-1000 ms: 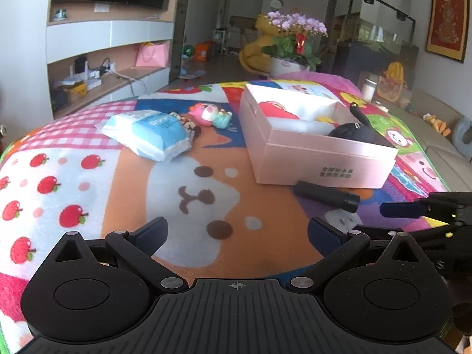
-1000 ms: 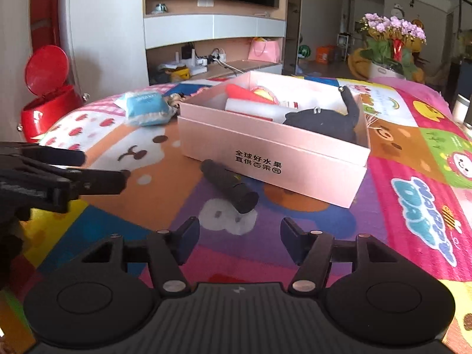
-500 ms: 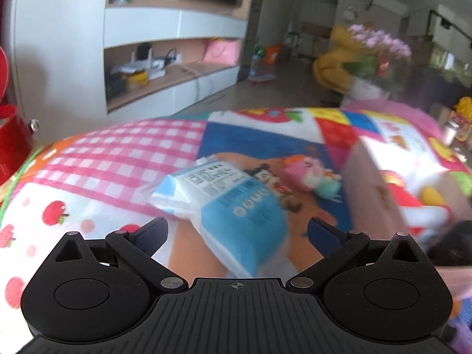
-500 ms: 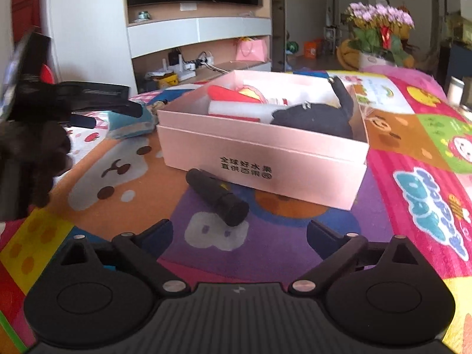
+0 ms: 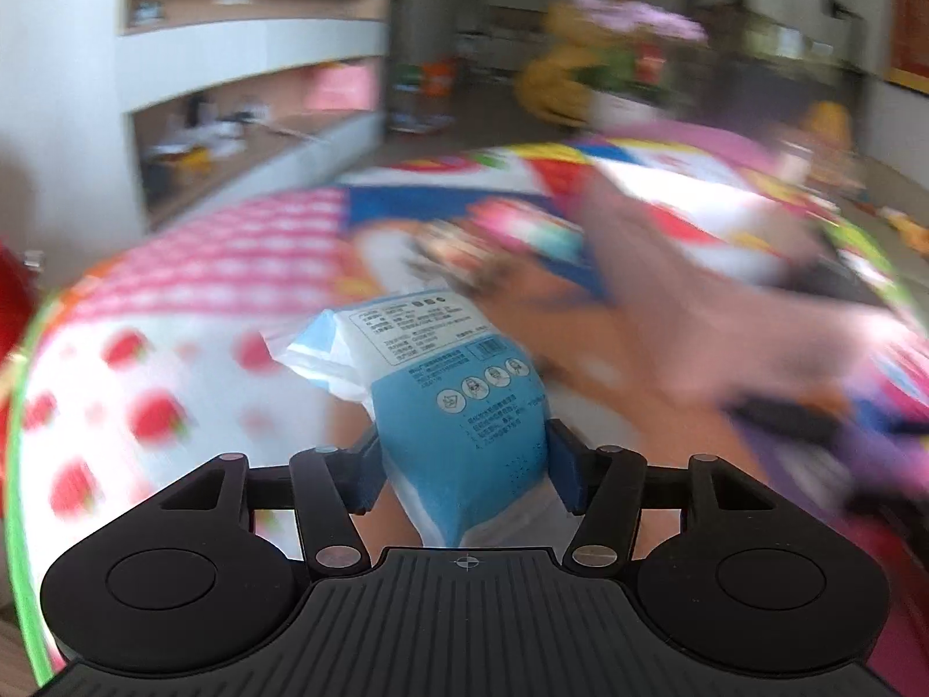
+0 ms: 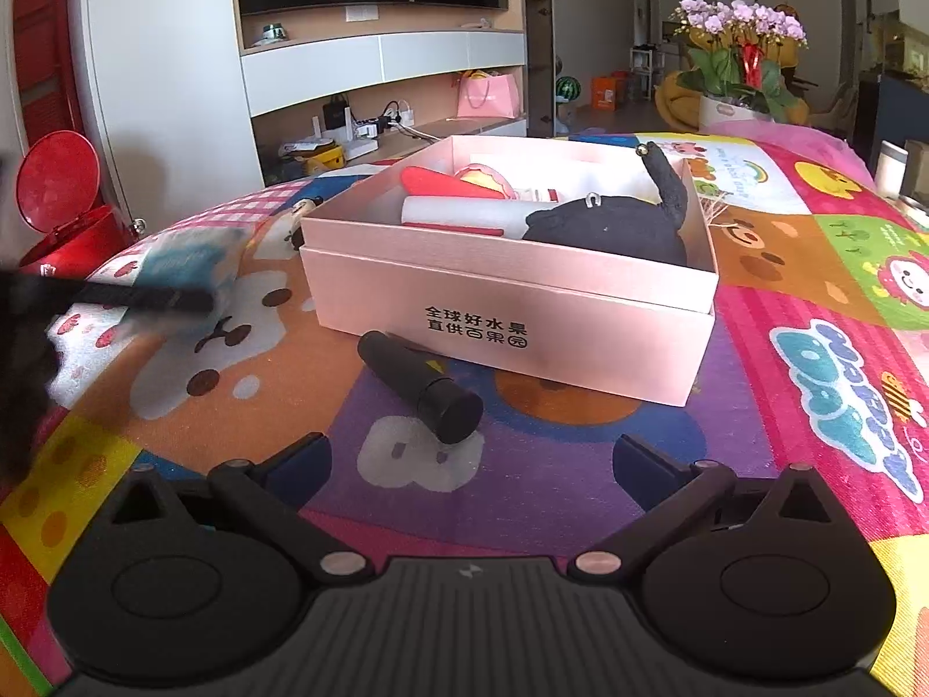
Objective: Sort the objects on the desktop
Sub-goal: 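Grasp the black cylinder with the right tool while left grasps the wipes pack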
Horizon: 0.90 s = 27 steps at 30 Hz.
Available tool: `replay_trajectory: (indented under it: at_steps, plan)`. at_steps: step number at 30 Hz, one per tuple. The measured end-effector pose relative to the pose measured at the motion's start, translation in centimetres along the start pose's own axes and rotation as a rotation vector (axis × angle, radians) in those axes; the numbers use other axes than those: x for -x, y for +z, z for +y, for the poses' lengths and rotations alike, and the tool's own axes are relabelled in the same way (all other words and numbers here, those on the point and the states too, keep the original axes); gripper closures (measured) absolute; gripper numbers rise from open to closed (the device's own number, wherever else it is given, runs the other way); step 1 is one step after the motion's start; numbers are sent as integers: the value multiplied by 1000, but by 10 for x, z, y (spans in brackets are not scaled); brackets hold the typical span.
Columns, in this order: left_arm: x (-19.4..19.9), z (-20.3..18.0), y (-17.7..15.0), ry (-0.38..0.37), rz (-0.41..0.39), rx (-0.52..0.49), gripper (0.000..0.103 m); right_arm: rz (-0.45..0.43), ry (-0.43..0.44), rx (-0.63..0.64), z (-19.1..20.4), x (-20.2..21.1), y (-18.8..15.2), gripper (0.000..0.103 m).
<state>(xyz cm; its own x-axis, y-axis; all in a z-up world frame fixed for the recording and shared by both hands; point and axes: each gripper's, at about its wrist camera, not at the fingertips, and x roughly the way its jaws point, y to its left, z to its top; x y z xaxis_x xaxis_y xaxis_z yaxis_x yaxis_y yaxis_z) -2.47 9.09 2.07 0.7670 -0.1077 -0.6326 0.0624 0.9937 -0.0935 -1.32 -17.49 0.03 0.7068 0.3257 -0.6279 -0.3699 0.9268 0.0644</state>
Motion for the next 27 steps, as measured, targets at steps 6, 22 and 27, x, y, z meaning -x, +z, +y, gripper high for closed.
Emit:
replay_trajectory:
  at_steps: [6,22,27]
  plan:
    - [42,-36,-25,-122,-47,-78,8,20,-32,16,4,-4,1,0]
    - [39,-45,-37,-99,-88,-59,2,0,-321,-15,-2,-10,8,0]
    - [38,-40,-38,-48,-73,-47,1,-10,-166,-80,12,-2,18,1]
